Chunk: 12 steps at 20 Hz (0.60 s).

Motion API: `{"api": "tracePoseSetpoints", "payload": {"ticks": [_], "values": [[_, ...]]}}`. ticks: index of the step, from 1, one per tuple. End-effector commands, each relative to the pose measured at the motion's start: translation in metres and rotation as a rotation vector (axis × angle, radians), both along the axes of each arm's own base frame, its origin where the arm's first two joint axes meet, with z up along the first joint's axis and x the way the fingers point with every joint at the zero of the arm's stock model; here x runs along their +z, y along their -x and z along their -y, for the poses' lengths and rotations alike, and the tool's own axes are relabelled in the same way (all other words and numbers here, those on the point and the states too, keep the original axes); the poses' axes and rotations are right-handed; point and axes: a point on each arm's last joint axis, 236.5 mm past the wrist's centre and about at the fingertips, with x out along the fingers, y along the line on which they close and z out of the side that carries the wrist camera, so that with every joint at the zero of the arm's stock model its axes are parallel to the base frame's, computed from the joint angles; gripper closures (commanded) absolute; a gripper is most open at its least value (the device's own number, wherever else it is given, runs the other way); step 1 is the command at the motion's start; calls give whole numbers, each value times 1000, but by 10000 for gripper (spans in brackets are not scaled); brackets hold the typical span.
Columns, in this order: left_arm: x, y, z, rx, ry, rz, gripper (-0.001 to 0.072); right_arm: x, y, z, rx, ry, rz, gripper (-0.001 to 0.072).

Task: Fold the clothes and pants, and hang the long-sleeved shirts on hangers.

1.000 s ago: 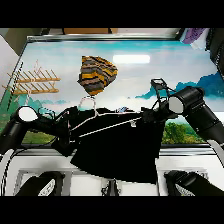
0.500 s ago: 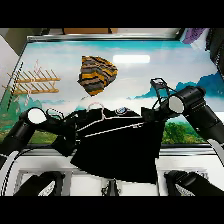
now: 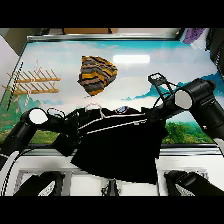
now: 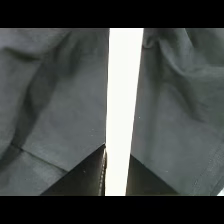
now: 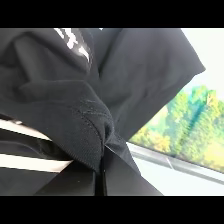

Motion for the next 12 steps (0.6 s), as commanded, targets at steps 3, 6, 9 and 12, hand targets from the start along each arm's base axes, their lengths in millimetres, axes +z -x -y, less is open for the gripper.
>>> {"api": "tracePoseSetpoints", "payload": {"ticks": [3,6,9,12], "values": [[19,-19,1,28,4,60,680,-1,18,10,21,45,-74,694],[19,-23,-4,25,-22,76,679,-2,23,12,17,55,-94,695],[10,-23,-4,23,-30,43,679,0,20,11,13,45,-74,695],[4,-29,0,46,-18,28,679,2,17,10,6,36,-54,695]]}}
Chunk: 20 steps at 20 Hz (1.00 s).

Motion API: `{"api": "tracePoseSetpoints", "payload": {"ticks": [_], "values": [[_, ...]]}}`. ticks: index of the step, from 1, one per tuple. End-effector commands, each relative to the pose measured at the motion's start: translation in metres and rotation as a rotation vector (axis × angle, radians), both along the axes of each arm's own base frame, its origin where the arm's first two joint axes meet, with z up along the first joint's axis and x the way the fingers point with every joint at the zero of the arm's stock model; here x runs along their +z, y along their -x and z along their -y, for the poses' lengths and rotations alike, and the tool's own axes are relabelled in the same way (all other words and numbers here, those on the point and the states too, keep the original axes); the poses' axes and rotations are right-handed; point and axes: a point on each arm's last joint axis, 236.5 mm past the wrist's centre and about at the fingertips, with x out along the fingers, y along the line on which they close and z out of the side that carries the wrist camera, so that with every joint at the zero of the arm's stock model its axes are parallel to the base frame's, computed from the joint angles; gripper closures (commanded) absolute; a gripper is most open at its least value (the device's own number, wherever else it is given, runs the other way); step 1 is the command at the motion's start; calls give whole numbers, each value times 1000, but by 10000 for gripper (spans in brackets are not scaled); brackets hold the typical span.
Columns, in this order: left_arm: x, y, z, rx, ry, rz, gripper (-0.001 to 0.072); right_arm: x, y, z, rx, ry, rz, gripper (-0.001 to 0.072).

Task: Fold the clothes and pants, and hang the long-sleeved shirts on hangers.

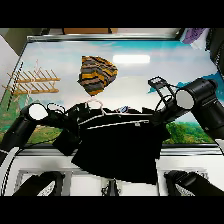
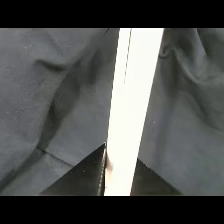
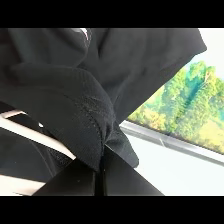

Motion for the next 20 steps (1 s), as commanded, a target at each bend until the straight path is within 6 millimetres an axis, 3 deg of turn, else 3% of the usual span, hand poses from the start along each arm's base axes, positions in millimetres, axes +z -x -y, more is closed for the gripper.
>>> {"api": "tracePoseSetpoints", "payload": {"ticks": [1,6,9,15,20], "values": [[-6,-13,1,32,-3,8,680,1,1,1,-11,1,0,695],[-1,-30,4,22,-8,10,679,3,-6,-3,-30,-19,33,695],[-3,-38,6,29,-9,0,680,4,-14,5,-83,3,65,695],[-12,-35,-9,12,-81,-2,680,12,-14,10,-103,3,96,695],[-12,-36,-10,15,-86,1,680,18,-15,15,-133,7,127,695]]}}
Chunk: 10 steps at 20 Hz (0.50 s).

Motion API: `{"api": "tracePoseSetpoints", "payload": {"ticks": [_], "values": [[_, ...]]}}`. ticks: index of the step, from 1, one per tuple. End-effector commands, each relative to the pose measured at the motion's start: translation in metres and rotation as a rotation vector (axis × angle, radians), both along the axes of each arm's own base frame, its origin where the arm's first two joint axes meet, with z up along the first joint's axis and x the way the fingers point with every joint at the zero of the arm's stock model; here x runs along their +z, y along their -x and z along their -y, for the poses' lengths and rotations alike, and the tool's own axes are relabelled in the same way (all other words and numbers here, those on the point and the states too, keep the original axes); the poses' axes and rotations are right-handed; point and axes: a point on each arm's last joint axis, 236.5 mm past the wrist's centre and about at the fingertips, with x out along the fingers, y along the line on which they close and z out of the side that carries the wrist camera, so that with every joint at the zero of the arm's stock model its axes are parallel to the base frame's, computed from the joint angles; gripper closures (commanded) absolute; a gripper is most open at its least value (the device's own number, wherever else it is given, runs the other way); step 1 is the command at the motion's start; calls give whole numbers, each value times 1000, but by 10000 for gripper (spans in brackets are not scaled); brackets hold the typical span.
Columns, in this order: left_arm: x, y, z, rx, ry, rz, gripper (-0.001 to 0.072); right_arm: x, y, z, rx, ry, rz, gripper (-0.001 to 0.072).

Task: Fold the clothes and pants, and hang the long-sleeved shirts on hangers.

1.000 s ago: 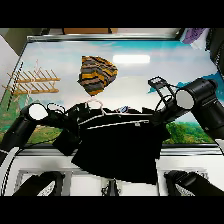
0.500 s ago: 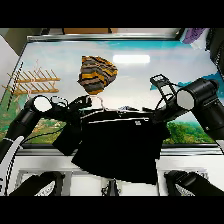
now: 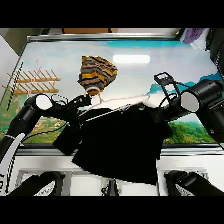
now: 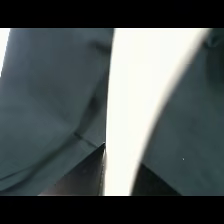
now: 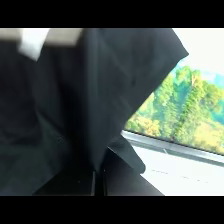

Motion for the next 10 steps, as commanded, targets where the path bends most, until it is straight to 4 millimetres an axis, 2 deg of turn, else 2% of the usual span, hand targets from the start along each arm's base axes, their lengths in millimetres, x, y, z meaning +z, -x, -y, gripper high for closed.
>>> {"api": "tracePoseSetpoints", "payload": {"ticks": [1,6,10], "values": [[-2,3,-2,-20,-14,-4,680,6,-4,4,-24,1,37,695],[-1,13,11,-70,-11,-7,680,12,-22,-5,-33,-42,115,695],[3,23,18,-109,-10,-9,681,16,-33,8,-107,-10,169,695]]}}
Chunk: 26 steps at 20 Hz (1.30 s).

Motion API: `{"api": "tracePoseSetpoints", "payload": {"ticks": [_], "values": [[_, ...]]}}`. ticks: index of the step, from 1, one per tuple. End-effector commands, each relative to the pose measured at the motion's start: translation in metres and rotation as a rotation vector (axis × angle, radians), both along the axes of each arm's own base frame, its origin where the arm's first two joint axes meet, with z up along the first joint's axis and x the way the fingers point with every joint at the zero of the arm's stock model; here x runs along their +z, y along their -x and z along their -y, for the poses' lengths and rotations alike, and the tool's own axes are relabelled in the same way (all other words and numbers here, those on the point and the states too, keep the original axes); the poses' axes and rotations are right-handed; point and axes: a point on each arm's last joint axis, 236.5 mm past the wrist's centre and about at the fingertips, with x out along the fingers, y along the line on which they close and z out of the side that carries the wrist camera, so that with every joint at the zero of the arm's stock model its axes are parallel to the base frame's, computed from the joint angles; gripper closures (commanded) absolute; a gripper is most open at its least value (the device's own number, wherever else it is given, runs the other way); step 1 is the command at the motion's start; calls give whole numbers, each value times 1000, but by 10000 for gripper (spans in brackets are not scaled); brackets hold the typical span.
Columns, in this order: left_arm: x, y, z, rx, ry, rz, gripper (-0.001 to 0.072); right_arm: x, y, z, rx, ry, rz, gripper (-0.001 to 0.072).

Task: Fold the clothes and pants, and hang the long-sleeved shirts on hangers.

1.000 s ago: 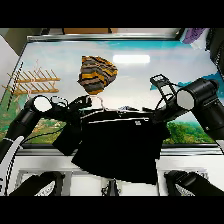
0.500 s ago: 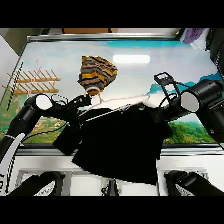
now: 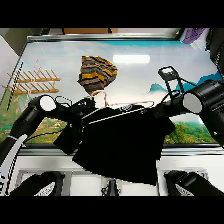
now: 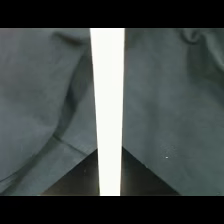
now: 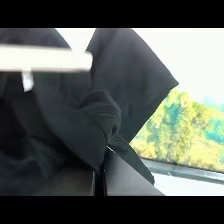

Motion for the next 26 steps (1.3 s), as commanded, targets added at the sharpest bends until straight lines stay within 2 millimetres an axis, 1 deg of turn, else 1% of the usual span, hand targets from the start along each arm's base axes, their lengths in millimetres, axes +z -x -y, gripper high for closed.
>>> {"api": "tracePoseSetpoints", "payload": {"ticks": [1,4,6,7,9,11,14,17,18,20,23,26], "values": [[10,6,1,-17,6,15,681,4,-9,6,-50,8,44,695],[38,-1,-18,46,27,98,680,4,-9,6,-55,5,44,695],[52,4,-35,81,29,118,680,4,-9,6,-82,-6,44,694],[55,8,-41,93,28,115,681,4,-9,6,-89,-10,44,695],[50,16,-54,123,23,115,680,4,-9,6,-91,-11,44,695],[40,28,-62,106,17,125,680,4,-8,4,-90,-17,41,695],[28,49,-59,43,10,133,680,4,-8,4,-89,-17,41,695],[16,60,-49,-2,8,99,680,4,-8,4,-89,-17,41,694],[13,59,-46,-14,7,87,680,4,-8,4,-88,-19,39,695],[13,45,-38,-4,10,87,680,3,-7,2,-86,-26,35,695],[16,24,-26,-28,10,86,680,3,-7,2,-86,-25,34,695],[24,4,-20,-11,13,80,681,2,-3,4,-89,-16,18,695]]}}
